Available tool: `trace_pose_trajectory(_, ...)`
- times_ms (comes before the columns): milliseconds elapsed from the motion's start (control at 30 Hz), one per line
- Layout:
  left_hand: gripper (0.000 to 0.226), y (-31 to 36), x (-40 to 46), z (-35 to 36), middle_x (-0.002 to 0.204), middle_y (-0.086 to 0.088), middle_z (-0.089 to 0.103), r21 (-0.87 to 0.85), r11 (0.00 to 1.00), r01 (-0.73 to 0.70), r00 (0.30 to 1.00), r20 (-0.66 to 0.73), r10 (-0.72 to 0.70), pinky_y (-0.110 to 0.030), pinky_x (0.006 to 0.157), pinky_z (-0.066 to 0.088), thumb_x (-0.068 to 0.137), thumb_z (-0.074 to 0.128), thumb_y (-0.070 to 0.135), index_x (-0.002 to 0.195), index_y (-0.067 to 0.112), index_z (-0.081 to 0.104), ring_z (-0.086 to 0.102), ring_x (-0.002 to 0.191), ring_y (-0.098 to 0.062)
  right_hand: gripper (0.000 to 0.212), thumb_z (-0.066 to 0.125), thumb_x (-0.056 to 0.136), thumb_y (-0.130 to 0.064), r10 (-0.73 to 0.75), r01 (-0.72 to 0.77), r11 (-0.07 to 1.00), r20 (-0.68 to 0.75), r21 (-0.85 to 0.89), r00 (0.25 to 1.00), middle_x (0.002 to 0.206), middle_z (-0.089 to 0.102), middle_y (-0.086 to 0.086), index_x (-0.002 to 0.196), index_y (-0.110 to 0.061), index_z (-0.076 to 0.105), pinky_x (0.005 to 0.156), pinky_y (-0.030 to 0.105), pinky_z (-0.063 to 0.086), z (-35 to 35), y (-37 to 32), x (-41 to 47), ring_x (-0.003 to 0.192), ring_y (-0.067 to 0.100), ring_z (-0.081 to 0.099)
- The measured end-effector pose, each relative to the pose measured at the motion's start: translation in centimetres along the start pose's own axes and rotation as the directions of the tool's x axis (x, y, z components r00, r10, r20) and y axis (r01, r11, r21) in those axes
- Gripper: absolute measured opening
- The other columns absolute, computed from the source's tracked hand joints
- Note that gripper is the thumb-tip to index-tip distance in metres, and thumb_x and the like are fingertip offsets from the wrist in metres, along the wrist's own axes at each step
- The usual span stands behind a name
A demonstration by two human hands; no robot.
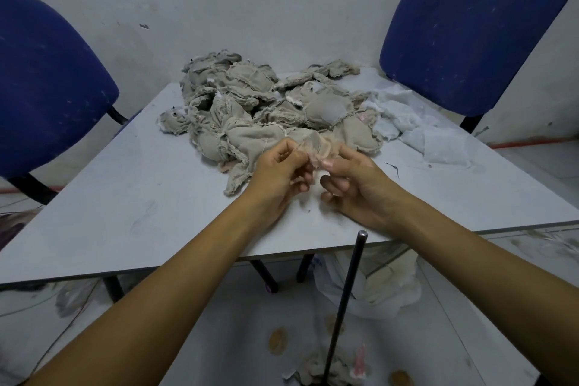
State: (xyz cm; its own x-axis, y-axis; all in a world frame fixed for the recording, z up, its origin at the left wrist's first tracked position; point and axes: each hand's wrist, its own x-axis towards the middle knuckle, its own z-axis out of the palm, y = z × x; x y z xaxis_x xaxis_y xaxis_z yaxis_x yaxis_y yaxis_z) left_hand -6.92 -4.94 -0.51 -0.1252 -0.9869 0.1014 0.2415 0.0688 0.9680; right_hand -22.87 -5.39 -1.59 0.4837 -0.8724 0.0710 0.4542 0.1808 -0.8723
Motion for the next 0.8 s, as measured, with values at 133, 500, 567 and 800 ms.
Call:
trace_pose_trajectory(133,0.024,-0.3,-0.3,-0.5,0.060,-0.005,0.058,0.028,0.998,0.058,0.995,0.076,-0.060,-0.021,0.048,0.043,0.095,0.051,-0.003,0.078,0.013,0.048,0.053,0.051,-0.014,0.036,0.071,0.085,-0.009,-0.034,0.021,0.990,-0.088,-0.140,0.996,0.052,0.048,-0.003,0.118,-0.013,0.059,0.055,0.027,0.040,-0.4,0.1,0.1,0.045,0.009,0.041)
trace_pose_trajectory(500,0.032,-1.1,-0.4,0.2,0.058,-0.005,0.057,0.134,0.989,-0.067,0.989,-0.120,0.084,-0.026,0.040,0.042,0.093,0.048,-0.002,0.068,0.017,0.053,0.054,0.051,-0.019,0.011,0.070,0.085,-0.022,0.037,-0.004,0.956,0.108,-0.292,0.993,0.068,0.054,0.001,0.078,-0.014,0.065,0.061,0.026,0.048,-0.2,-0.5,0.2,0.062,0.014,0.047)
trace_pose_trajectory(567,0.036,-1.2,-0.2,0.0,0.062,-0.007,0.059,0.106,0.993,-0.059,0.984,-0.162,0.075,-0.026,0.040,0.043,0.092,0.049,-0.003,0.064,0.019,0.055,0.054,0.054,-0.026,0.018,0.072,0.081,-0.009,0.083,-0.044,0.968,0.149,-0.247,0.985,0.085,0.063,0.007,0.098,-0.005,0.066,0.066,0.028,0.057,-0.6,-0.8,0.2,0.075,0.015,0.059)
trace_pose_trajectory(800,0.026,-1.5,-0.3,-0.3,0.078,-0.018,0.059,0.136,0.988,-0.077,0.995,-0.052,0.085,-0.031,0.053,0.054,0.094,0.053,-0.004,0.075,0.013,0.051,0.060,0.069,-0.022,0.016,0.071,0.089,-0.010,-0.200,0.055,0.897,-0.293,-0.438,0.935,0.063,0.062,-0.003,0.075,-0.012,0.063,0.049,0.023,0.052,0.1,0.2,0.8,0.063,0.009,0.059)
